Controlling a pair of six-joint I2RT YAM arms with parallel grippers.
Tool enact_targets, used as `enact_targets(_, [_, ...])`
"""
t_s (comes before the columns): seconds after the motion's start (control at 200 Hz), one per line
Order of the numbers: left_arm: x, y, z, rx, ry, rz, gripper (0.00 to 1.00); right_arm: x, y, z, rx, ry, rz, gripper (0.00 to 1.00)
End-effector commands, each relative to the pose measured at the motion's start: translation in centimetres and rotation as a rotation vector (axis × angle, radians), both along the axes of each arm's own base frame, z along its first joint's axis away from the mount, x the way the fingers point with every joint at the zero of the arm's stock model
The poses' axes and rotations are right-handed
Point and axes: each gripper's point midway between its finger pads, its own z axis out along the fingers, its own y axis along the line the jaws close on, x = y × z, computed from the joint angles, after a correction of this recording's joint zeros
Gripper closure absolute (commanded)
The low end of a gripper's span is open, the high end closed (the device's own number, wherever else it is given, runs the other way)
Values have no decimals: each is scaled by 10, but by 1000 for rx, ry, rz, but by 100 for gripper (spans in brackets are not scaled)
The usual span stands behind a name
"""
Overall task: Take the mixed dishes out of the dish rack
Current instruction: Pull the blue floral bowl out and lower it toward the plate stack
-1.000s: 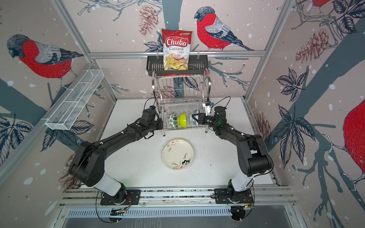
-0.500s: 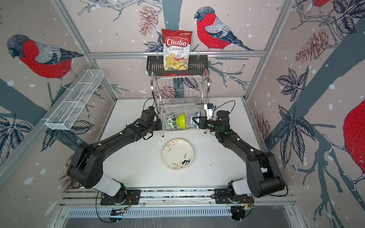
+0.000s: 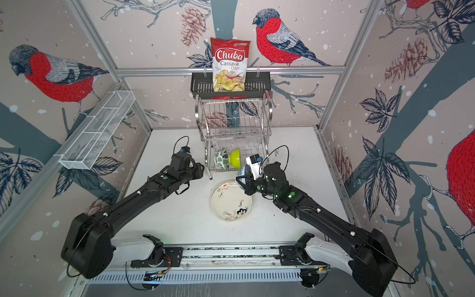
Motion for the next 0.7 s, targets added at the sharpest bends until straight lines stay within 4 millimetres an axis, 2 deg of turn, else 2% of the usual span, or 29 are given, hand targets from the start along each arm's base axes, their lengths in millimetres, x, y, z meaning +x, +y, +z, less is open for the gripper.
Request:
enact_targets(0.0, [-15, 5, 4, -15, 6, -4, 44, -3, -6, 2, -38, -36, -95, 90])
enact_targets(0.08, [-26, 6, 8, -38, 0, -19, 37, -17, -2, 0, -74, -50, -90, 90])
enact_targets(0.17, [-39, 6, 9, -61, 10, -39, 30, -32, 5, -12, -157, -59, -83, 90])
enact_targets(0.375, [-61, 5, -4, -50, 68, -111, 21, -61, 23, -33, -329, -123, -54, 90])
enact_targets(0.525, [-67, -4, -7, -87, 105, -154, 13, -79, 35, -45, -454, -187, -21, 90])
enact_targets(0.56, [-66, -7, -5, -101, 104, -163, 3, -83, 38, -48, -488, -198, -7, 90])
enact_targets(0.67, [-65, -17, 2, -131, 121, -198, 2, -93, 44, -52, -565, -242, 25, 90])
enact_targets(0.695, [-64, -19, 5, -134, 123, -204, 2, -96, 47, -62, -608, -248, 38, 90])
